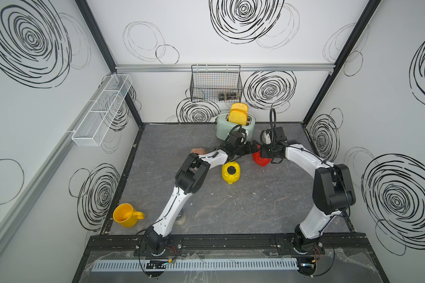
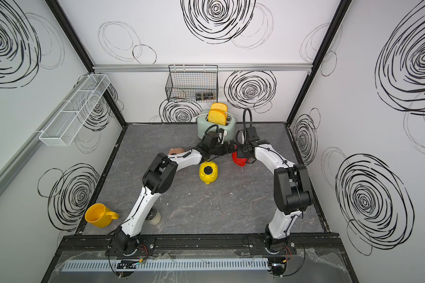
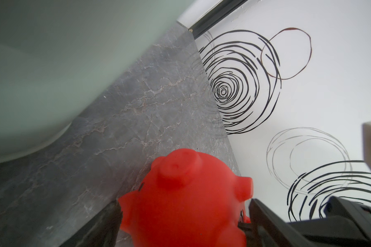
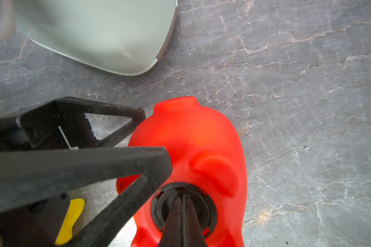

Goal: Close piggy banks
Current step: Screw the knob on the piggy bank, then hold the piggy bank at the center of the board.

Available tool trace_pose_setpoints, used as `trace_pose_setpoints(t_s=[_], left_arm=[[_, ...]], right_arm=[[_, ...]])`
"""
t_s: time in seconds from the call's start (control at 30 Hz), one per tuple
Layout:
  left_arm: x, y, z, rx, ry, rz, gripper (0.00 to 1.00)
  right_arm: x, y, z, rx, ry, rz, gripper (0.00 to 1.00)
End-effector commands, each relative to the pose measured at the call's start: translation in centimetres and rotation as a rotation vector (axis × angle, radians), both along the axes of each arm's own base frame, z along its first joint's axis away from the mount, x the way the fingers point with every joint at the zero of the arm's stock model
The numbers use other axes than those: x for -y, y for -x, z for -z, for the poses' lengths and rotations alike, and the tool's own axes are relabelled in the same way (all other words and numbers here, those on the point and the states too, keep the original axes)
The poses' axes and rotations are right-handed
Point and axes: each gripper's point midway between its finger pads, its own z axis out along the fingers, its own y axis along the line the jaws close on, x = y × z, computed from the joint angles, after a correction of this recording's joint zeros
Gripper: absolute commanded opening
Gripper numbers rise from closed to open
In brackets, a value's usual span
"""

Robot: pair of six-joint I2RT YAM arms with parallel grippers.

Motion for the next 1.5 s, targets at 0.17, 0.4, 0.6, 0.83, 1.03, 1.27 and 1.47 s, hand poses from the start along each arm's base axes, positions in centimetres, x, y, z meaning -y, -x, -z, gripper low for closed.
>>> trace_pose_setpoints(t_s=[0.17, 0.4, 0.6, 0.83, 1.03, 1.27, 1.47], left_arm=[[0.8, 0.0, 1.8, -0.004, -0.010, 0.009, 0.98], [0.8, 0.1, 2.1, -0.003, -0.030, 0.008, 0.99], [0.7, 0.1, 2.6, -0.006, -0.042, 0.000, 1.00], [0.7, 0.1, 3.1, -0.013, -0.047, 0.002, 0.99], [0.7, 0.1, 3.4, -0.017, -0.053, 0.000, 0.98], [0.8, 0.2, 3.7, -0.021, -0.056, 0.005, 0.97], [0.8, 0.2, 4.0, -0.027, -0.057, 0.005, 0.97]], right_arm=[[0.4, 3.4, 4.5, -0.173, 0.038, 0.006, 0.00], [0.7, 3.5, 4.5, -0.176, 0.043, 0.026, 0.00], [1.0, 3.8, 4.8, -0.191, 0.033, 0.071, 0.00], [1.3, 4.4, 4.8, -0.212, -0.004, 0.178, 0.00], [1.3, 5.2, 5.1, -0.237, -0.039, 0.239, 0.03], [1.1, 5.8, 5.4, -0.287, -0.081, 0.345, 0.03], [1.2, 6.1, 5.4, -0.314, -0.094, 0.418, 0.05]])
